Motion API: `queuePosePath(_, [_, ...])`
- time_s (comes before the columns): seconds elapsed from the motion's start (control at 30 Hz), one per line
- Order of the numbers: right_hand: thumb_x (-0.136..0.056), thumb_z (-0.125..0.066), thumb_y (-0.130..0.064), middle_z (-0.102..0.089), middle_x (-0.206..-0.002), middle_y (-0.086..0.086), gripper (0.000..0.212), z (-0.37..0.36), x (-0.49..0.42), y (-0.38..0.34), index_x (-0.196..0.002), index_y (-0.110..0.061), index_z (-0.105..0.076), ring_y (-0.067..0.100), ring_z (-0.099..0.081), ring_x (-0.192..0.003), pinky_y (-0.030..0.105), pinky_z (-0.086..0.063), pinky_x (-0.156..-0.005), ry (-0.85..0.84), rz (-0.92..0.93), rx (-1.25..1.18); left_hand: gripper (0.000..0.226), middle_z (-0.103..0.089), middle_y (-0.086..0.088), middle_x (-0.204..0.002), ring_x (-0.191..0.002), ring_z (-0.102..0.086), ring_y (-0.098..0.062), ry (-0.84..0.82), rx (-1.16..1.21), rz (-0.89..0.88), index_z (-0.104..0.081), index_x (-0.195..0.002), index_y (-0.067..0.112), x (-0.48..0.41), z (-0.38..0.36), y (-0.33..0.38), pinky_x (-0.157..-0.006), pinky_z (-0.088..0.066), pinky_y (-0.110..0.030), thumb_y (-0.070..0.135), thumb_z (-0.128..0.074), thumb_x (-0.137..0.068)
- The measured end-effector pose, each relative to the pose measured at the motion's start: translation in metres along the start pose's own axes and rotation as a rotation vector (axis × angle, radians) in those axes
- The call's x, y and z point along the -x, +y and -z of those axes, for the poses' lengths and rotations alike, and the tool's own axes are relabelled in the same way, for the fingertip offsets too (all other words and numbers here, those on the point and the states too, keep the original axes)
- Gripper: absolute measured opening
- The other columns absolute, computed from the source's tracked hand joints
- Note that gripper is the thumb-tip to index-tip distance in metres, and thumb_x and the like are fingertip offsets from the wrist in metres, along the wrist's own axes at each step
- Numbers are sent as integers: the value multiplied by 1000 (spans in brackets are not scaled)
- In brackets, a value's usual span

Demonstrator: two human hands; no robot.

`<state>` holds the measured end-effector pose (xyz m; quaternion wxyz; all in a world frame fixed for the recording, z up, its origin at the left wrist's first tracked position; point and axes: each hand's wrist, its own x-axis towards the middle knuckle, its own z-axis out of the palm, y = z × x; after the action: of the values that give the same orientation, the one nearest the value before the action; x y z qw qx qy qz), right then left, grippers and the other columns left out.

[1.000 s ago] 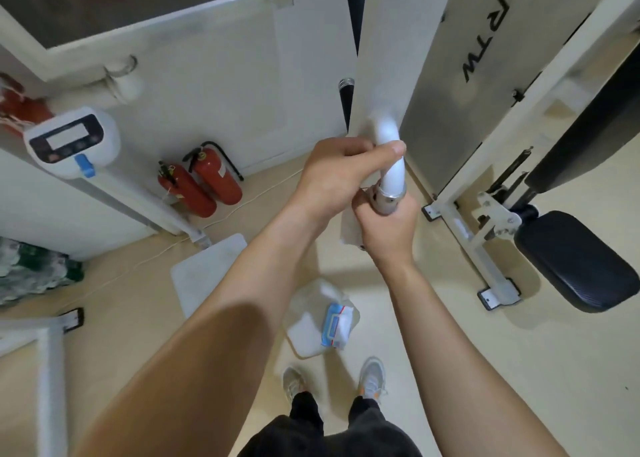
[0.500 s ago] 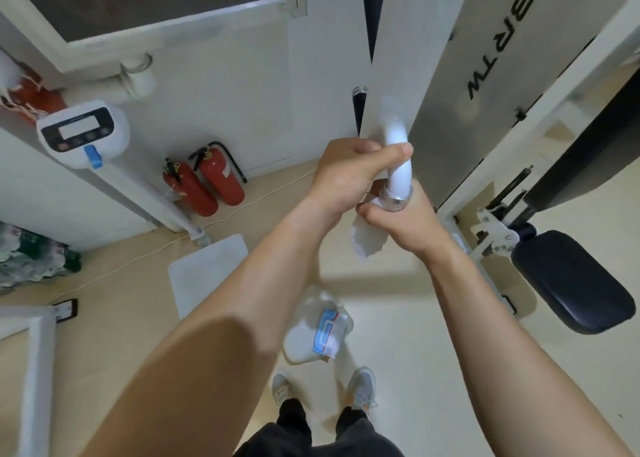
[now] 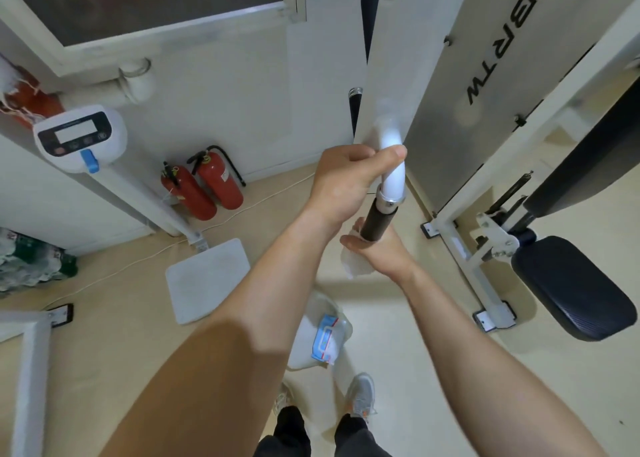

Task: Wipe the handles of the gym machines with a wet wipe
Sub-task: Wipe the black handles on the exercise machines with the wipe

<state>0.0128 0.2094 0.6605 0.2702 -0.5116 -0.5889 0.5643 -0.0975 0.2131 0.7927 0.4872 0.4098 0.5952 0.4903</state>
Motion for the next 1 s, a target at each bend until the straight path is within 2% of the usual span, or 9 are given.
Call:
queuePosePath(0.1, [-84, -72, 2, -43, -64, 5, 28, 22, 6, -26, -71, 4, -47, 4, -41, -55, 15, -35, -52, -176, 48, 97, 41, -27, -8, -70, -64, -28, -20, -12, 3, 1, -53, -67, 3, 4, 0, 2, -49, -23, -22, 32, -79, -80])
queuePosePath(0.2, [-73, -71, -13, -49, -69, 20, 37, 36, 19, -50, -79, 16, -48, 18, -48, -66, 28, -42, -60, -78, 150, -60, 46, -24, -4, -62, -53, -25, -13, -20, 21, 8, -49, -64, -5, 9, -9, 0, -45, -22, -21, 24, -79, -83])
queuePosePath(0.3, [-72, -68, -6, -43, -59, 13, 26, 21, 30, -54, -63, -1, -44, 18, -41, -58, 32, -36, -50, 304, 216, -218, 45, -29, 8, -50, -44, -29, -7, -43, 13, 36, -49, -58, 2, 9, -20, -3, -42, -26, -15, 24, -77, -85])
queuePosePath(0.4, [-74, -69, 2, -39, -55, 3, 38, -8, 26, -48, -58, -14, -38, 13, -34, -57, 28, -30, -51, 779, 206, -300, 57, -28, 14, -44, -42, -30, -6, -54, -9, 59, -40, -43, 22, 8, -27, -3, -41, -25, -13, 27, -77, -86])
queuePosePath(0.47, [-75, -68, 3, -40, -55, -1, 43, -18, 17, -35, -58, -19, -35, 10, -34, -57, 26, -31, -52, 905, 146, -239, 56, -25, 11, -49, -47, -27, -9, -52, -18, 49, -39, -45, 21, 7, -28, -3, -43, -22, -15, 31, -76, -86])
queuePosePath(0.6, [-79, -68, -5, -40, -55, 1, 40, -15, 8, 8, -57, -14, -36, 13, -34, -55, 28, -29, -50, 491, -23, -130, 48, -26, -8, -69, -63, -29, -17, -7, 3, -5, -45, -63, 3, 6, -18, 1, -52, -23, -23, 37, -75, -81])
queuePosePath(0.77, [-81, -75, -4, -46, -59, -8, 37, 12, 11, -8, -63, -17, -45, 3, -42, -52, 19, -36, -53, -53, -19, 117, 39, -32, -5, -69, -64, -34, -15, 7, -31, -14, -54, -69, 10, 5, -2, 2, -56, -28, -22, 43, -75, -72])
queuePosePath(0.9, [-80, -69, 0, -45, -61, 4, 27, 30, 27, -64, -66, -4, -46, 11, -43, -53, 25, -38, -48, -74, 155, -15, 39, -36, -7, -69, -60, -37, -15, -3, -19, -5, -58, -72, 3, 7, -4, 1, -56, -32, -24, 36, -78, -76])
queuePosePath(1.0, [-77, -65, 1, -40, -57, 5, 26, 20, 37, -78, -65, 3, -43, 16, -37, -53, 30, -32, -47, 237, 251, -229, 41, -32, -11, -70, -59, -35, -19, -15, 20, -5, -51, -69, -2, 8, -12, -1, -48, -30, -22, 27, -76, -84])
